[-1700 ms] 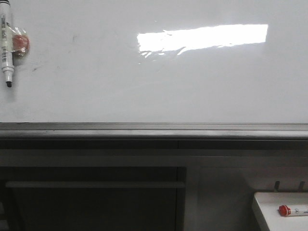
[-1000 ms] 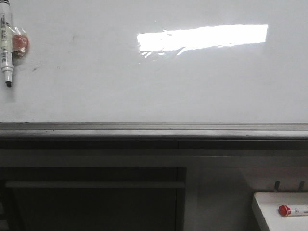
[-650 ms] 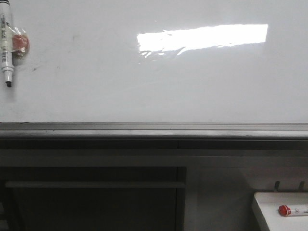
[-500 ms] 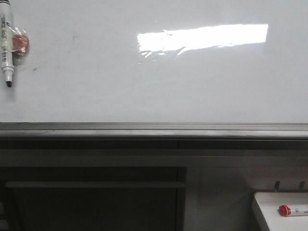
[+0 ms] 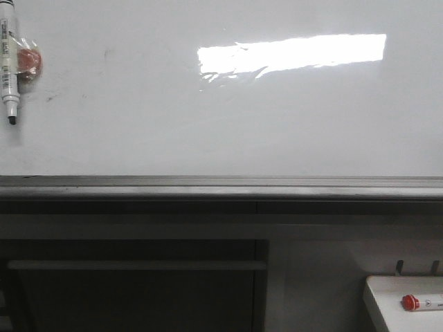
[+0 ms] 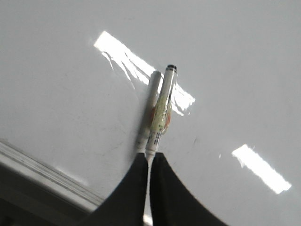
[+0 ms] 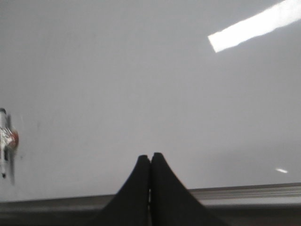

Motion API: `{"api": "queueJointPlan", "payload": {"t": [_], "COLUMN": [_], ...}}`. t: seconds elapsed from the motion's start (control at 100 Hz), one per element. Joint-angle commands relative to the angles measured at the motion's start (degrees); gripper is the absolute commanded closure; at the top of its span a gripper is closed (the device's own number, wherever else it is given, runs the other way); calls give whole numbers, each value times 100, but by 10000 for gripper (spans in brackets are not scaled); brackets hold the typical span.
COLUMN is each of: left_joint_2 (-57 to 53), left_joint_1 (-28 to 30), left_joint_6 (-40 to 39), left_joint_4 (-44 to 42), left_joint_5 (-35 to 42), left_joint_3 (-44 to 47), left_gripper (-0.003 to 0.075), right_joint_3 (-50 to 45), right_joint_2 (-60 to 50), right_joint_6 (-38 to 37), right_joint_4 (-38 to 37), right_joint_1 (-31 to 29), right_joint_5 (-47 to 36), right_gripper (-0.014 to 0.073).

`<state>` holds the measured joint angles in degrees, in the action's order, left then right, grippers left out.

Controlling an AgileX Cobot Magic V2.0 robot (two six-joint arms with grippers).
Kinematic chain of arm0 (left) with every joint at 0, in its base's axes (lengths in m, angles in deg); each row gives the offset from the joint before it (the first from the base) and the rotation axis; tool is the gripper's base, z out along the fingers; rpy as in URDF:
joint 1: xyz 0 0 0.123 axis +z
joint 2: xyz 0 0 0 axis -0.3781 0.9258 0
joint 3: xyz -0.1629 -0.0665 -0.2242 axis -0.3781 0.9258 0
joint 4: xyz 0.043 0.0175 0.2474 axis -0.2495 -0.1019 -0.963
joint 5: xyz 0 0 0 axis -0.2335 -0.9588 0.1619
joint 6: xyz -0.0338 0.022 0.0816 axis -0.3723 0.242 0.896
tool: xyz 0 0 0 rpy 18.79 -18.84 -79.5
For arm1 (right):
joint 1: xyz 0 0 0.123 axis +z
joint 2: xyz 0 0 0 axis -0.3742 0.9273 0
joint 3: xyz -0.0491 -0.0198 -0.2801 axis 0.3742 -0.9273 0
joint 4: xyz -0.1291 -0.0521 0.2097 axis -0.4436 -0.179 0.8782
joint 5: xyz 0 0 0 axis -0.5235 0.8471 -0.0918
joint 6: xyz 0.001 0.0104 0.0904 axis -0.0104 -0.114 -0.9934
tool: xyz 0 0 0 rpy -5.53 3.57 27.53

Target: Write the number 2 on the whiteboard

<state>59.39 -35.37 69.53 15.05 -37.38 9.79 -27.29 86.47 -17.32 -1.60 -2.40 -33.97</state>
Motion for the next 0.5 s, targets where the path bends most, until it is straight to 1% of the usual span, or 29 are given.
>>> {"api": "queueJointPlan", "payload": {"t": [0.0,0.05,0.12,0.18,0.25,0.32,0.37,0.43,0.49], "left_joint_2": [-156,-156,-156,-132,32,414,804,1409,1981], "left_joint_1": [17,17,17,17,17,17,17,17,17], "left_joint_6": [-51,-51,-51,-41,-30,-30,-30,-30,-30], "left_joint_4": [1018,1008,622,-10,-915,-2051,-2904,-3788,-4299], "left_joint_5": [469,550,616,616,399,-282,-1095,-1797,-2337], "left_joint_3": [50,28,-59,-204,-495,-920,-1299,-1795,-2243], "left_gripper": [741,741,741,741,740,736,715,652,569], "right_joint_3": [-135,-108,-27,120,364,666,893,1173,1422], "right_joint_2": [-118,-118,-108,-100,-19,134,301,575,851], "right_joint_6": [13,13,13,13,13,24,37,37,37], "right_joint_4": [408,408,408,408,319,63,-170,-457,-591], "right_joint_1": [15,15,15,15,15,15,15,15,15], "right_joint_5": [-720,-734,-606,-398,-162,247,603,1056,1366], "right_gripper": [645,645,640,617,547,457,389,333,290]}}
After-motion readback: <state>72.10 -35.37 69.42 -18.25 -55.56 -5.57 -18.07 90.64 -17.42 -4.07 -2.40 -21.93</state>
